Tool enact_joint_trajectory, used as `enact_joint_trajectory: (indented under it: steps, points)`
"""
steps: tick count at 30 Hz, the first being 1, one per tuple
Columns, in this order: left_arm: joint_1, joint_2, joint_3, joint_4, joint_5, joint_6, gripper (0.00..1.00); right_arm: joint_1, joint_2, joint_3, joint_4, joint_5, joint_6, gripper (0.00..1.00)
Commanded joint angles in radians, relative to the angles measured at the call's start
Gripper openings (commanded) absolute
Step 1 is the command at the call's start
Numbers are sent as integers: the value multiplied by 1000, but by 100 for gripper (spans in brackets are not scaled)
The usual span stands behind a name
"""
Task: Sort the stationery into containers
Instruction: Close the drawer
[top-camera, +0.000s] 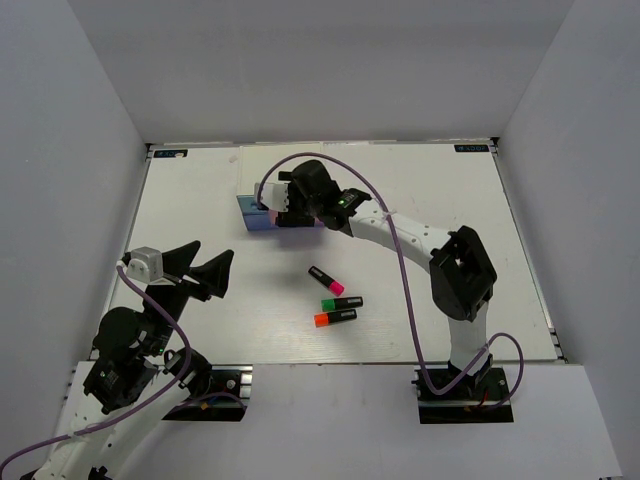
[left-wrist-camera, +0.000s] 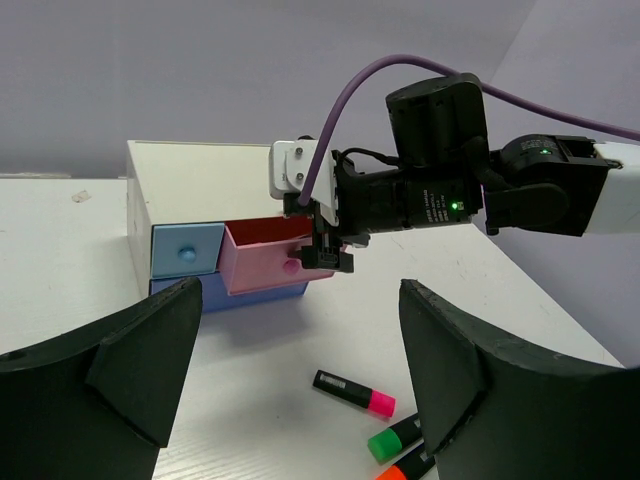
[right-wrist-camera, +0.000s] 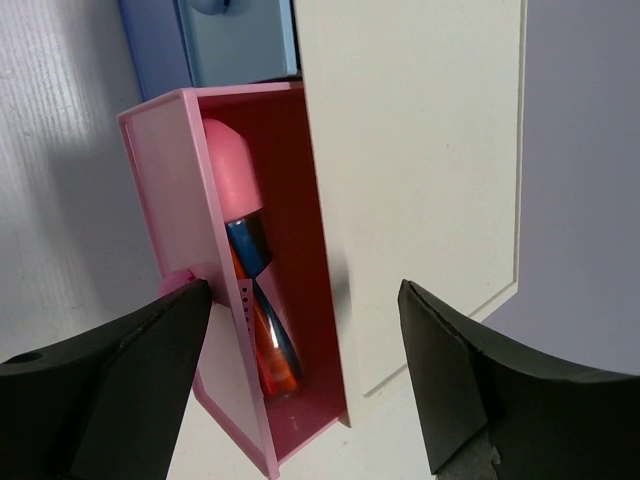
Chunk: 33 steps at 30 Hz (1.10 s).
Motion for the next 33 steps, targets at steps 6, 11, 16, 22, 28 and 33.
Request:
enact_joint_trajectory:
  steps: [6,11,16,22,28,33]
  points:
    - [5,4,-4,-11,-2,9,89,-14,40,89,116,67,1,81]
    - [5,4,-4,-11,-2,9,89,-17,66,102,142,94,-1,81]
    - [5,4,-4,-11,-2,9,89,-24,85,110,174,126,-1,81]
    - [5,4,-4,-11,-2,18,89,-32,99,110,209,153,1,81]
    - [5,14,-4,-11,-2,18,89,-32,108,107,211,158,4,81]
    - [5,56,-15,-2,38,18,85,-28,-16,57,101,54,59,81]
